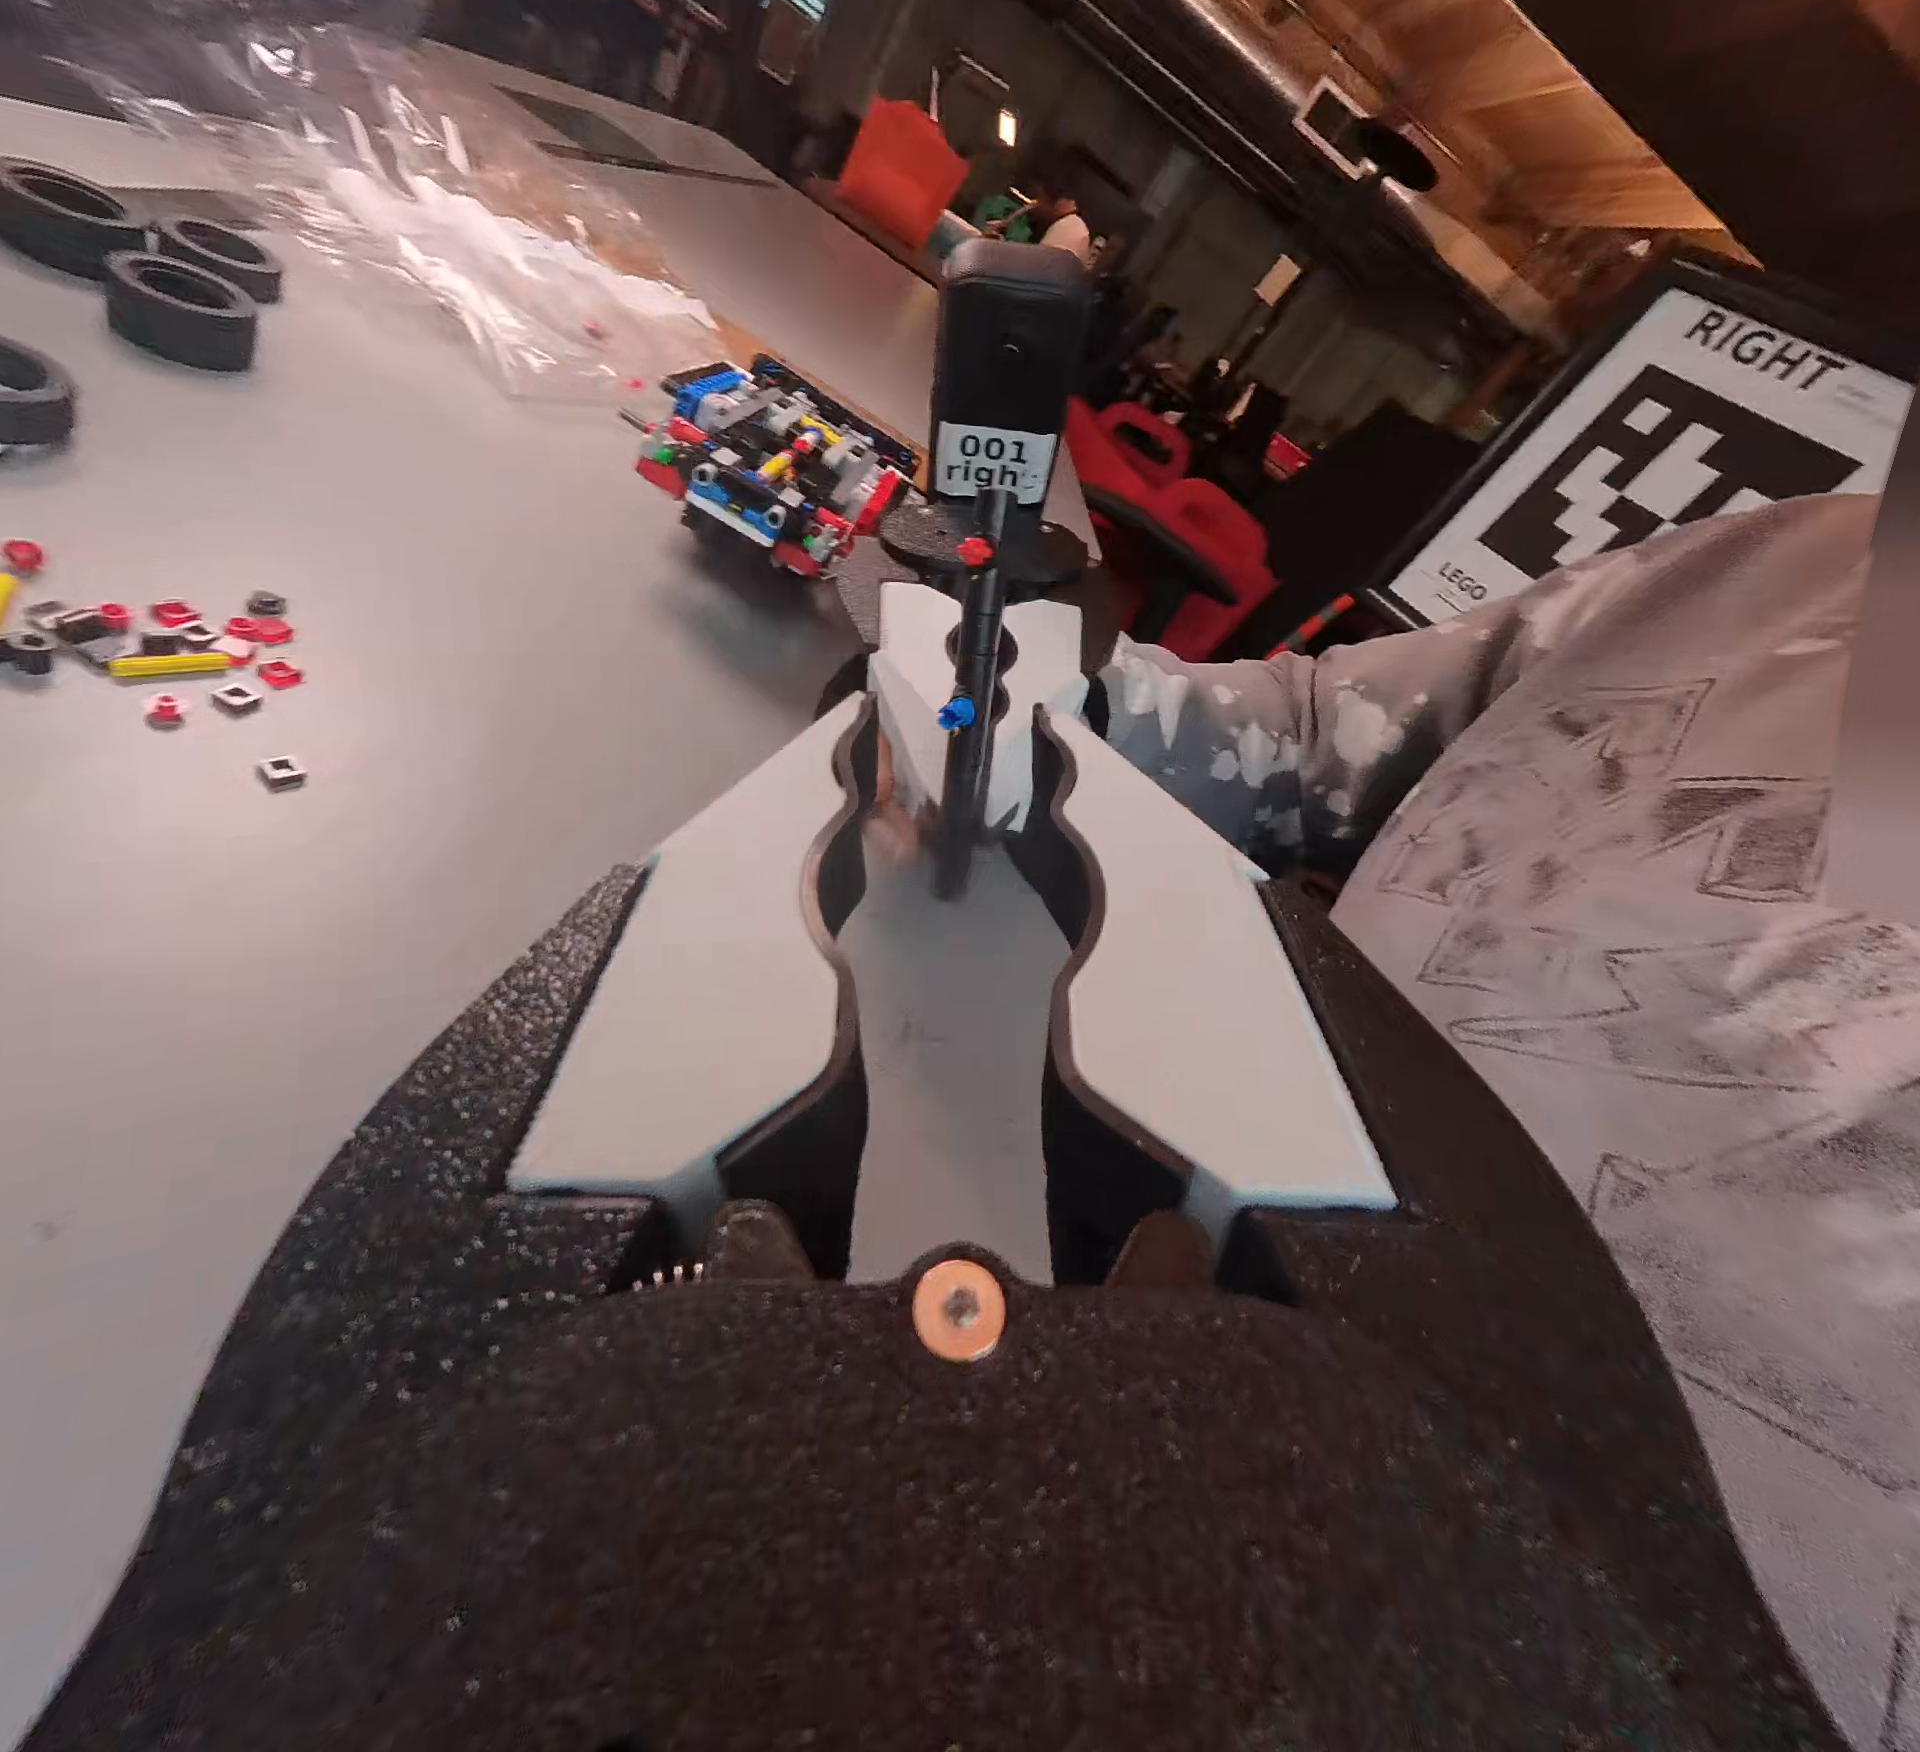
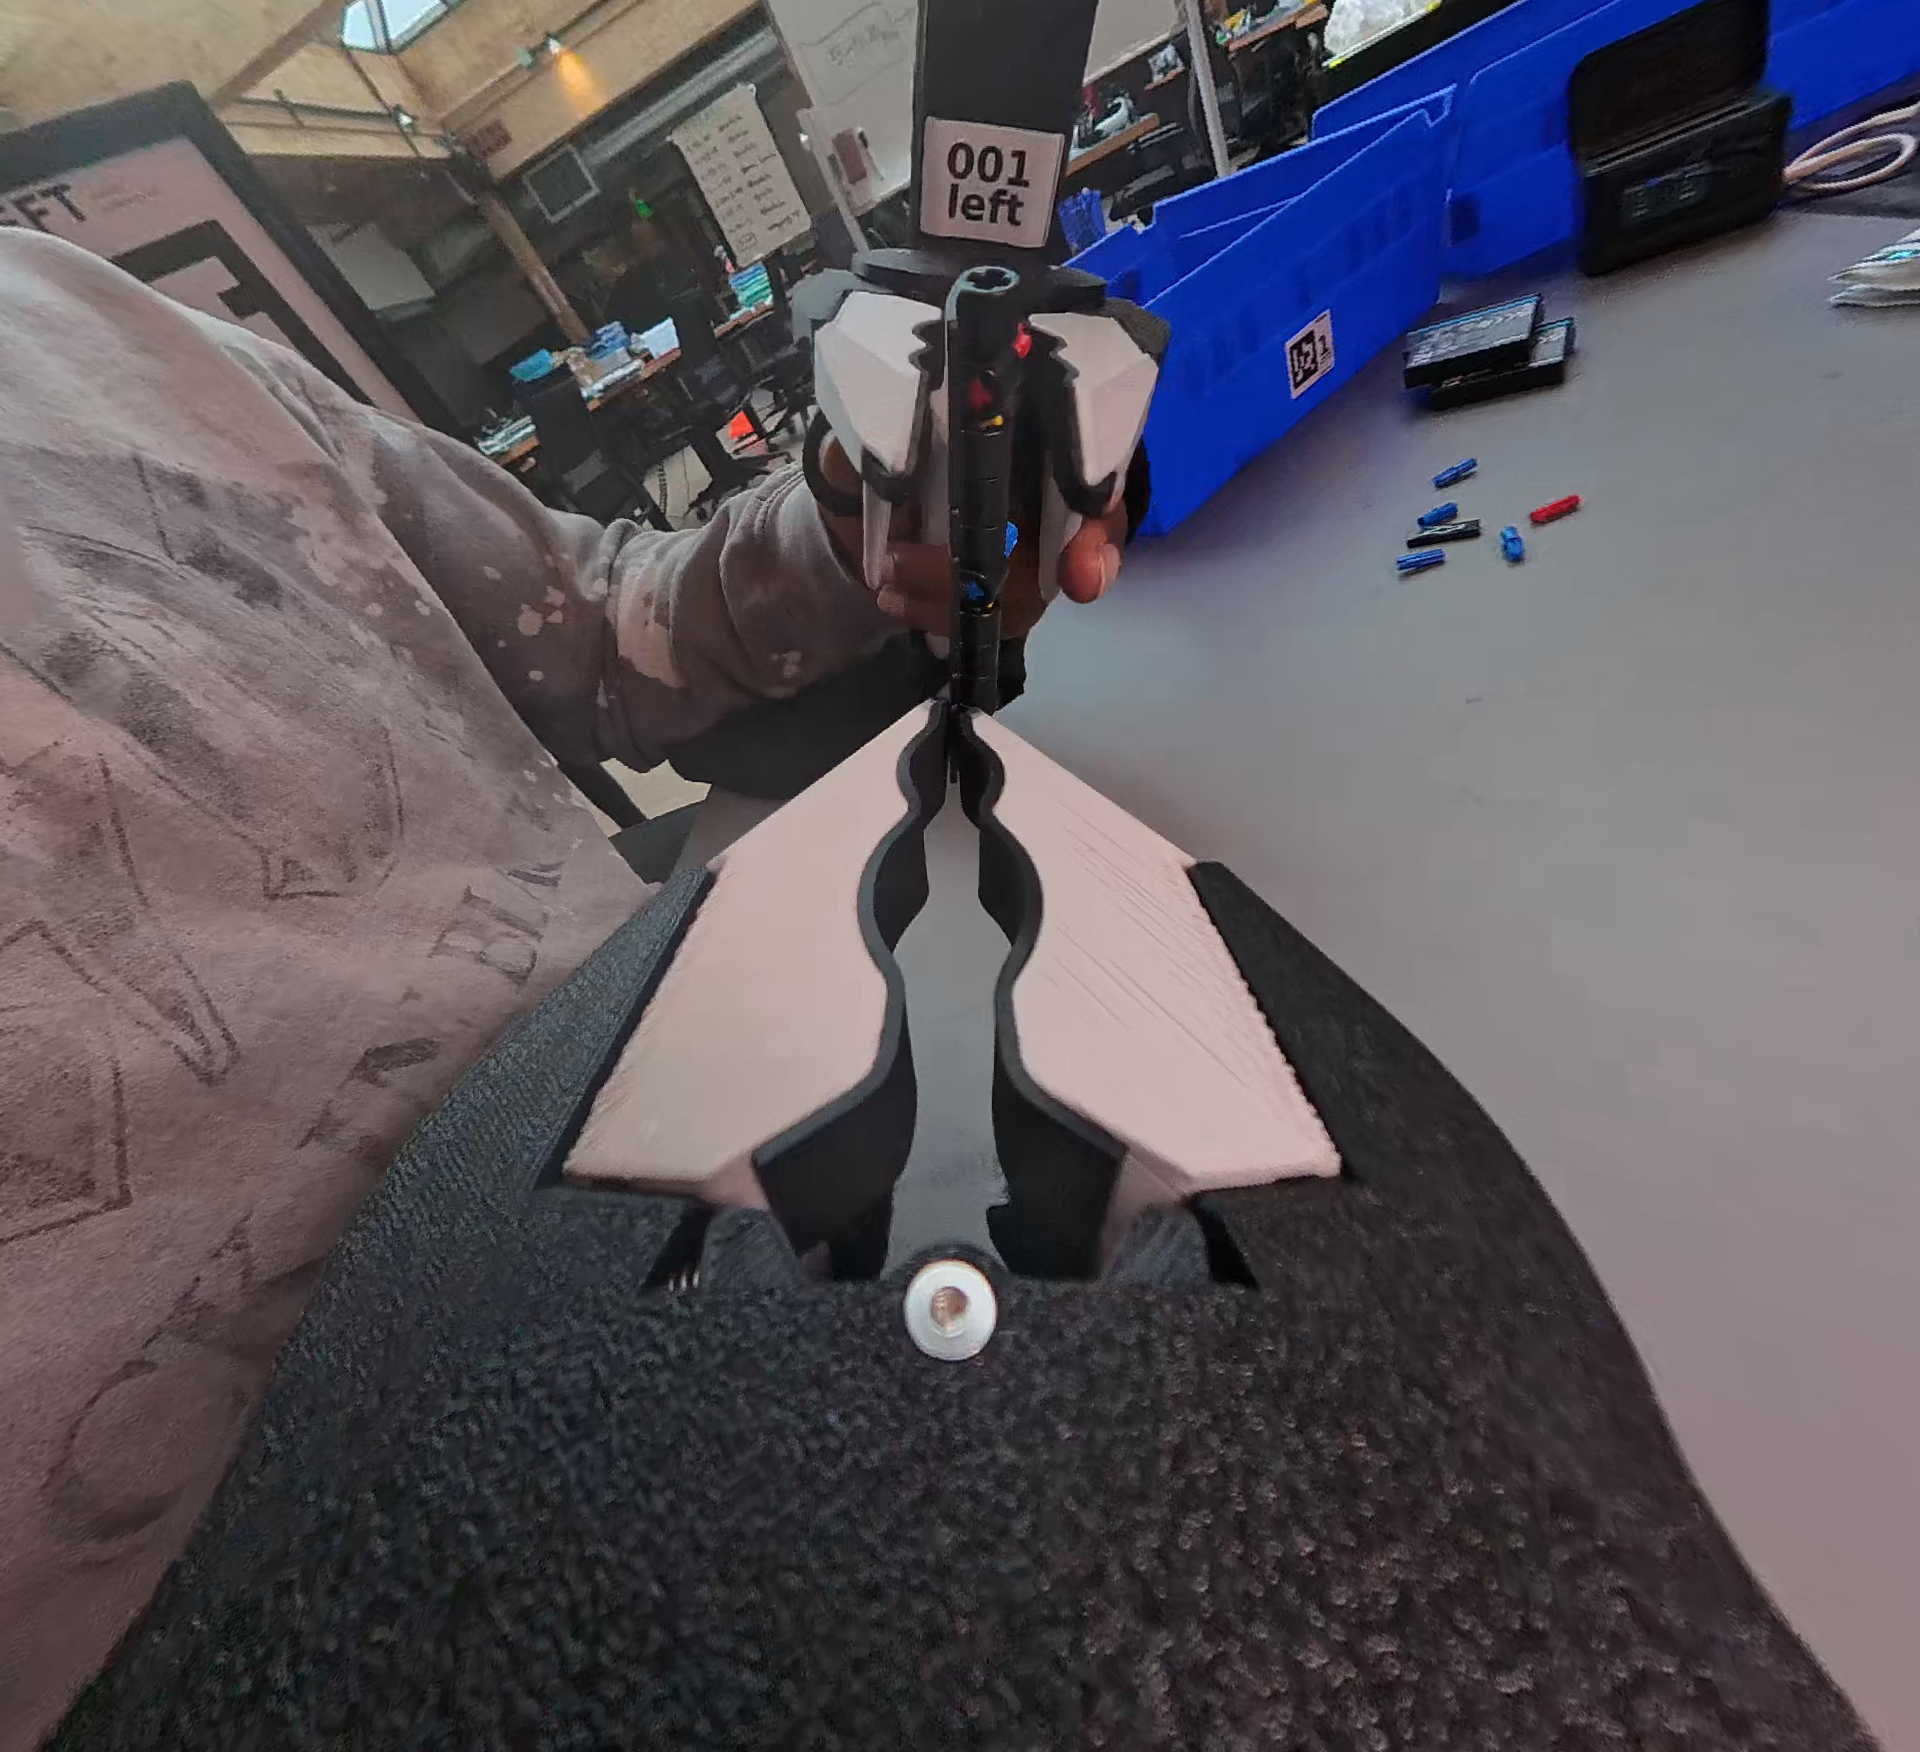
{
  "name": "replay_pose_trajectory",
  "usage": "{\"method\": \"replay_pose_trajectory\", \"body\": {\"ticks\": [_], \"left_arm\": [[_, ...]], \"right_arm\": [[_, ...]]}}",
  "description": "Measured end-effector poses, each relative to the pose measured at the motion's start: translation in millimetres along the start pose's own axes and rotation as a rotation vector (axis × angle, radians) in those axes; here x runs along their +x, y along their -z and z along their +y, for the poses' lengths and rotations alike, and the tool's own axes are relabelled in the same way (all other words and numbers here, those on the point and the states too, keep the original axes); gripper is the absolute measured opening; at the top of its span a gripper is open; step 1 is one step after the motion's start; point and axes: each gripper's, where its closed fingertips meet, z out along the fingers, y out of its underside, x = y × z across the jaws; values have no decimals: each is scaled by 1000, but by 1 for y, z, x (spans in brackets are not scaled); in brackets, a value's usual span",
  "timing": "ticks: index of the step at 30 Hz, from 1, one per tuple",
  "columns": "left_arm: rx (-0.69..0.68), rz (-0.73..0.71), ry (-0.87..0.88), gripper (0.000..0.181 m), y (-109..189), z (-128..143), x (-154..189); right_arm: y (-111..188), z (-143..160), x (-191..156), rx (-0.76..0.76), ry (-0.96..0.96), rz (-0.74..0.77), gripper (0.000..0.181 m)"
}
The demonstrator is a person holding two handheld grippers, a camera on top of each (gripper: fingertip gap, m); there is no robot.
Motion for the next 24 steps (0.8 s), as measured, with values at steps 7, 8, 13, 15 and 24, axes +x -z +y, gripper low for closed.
{"method": "replay_pose_trajectory", "body": {"ticks": [7, 8, 13, 15, 24], "left_arm": [[-82, 21, -41, 5, -6, 17, 11], [-83, 16, -41, 5, -6, 17, 11], [-75, -12, -40, 2, -3, 17, 8], [-96, -31, -60, 2, -3, 20, 6], [-90, 20, -74, 2, -8, 23, 19]], "right_arm": [[-5, 5, -10, -31, 9, -38, 1], [-5, 6, -10, -34, 6, -37, 1], [-4, 5, -5, -28, 45, 8, 16], [-3, -5, -8, 24, 57, 8, 26], [1, -13, -14, 61, 84, -25, 6]]}}
